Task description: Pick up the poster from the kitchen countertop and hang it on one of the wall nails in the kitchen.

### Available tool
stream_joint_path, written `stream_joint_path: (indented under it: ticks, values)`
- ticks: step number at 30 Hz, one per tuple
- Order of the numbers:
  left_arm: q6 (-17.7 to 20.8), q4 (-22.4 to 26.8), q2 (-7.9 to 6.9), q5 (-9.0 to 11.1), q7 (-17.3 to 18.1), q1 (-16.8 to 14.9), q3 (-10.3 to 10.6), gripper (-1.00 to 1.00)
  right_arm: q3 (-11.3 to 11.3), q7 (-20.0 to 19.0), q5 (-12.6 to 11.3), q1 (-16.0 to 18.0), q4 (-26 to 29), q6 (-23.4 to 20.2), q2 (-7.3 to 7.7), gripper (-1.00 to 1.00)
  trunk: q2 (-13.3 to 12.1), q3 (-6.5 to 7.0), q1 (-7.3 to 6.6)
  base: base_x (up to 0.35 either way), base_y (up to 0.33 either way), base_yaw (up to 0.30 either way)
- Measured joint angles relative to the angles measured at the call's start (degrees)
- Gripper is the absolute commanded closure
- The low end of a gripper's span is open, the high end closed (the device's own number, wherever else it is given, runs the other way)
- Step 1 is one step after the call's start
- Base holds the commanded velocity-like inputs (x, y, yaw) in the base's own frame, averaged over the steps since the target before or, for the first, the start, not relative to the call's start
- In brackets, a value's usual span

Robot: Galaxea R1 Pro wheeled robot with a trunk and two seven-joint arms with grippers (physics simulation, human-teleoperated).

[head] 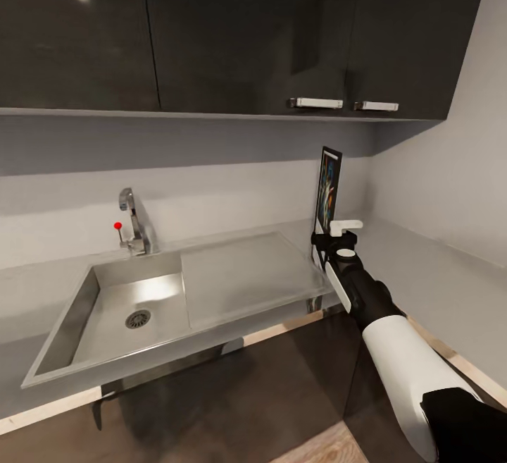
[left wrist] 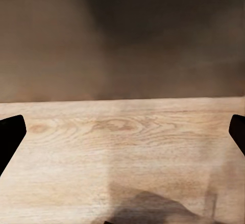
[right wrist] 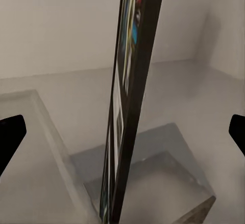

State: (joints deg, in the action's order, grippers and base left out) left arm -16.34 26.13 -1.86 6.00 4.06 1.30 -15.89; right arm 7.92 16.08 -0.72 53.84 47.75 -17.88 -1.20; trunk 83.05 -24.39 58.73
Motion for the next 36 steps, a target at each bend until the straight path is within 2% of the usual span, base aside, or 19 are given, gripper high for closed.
stream_joint_path:
  ticks: [36]
  values:
    - [0.0, 0.0, 0.0, 0.0, 0.0, 0.0, 0.0, -1.0, 0.1, 0.0, 0.0, 0.0, 0.0, 0.1, 0.02, -1.0, 0.0, 0.0, 0.0, 0.041, 0.0, 0.0]
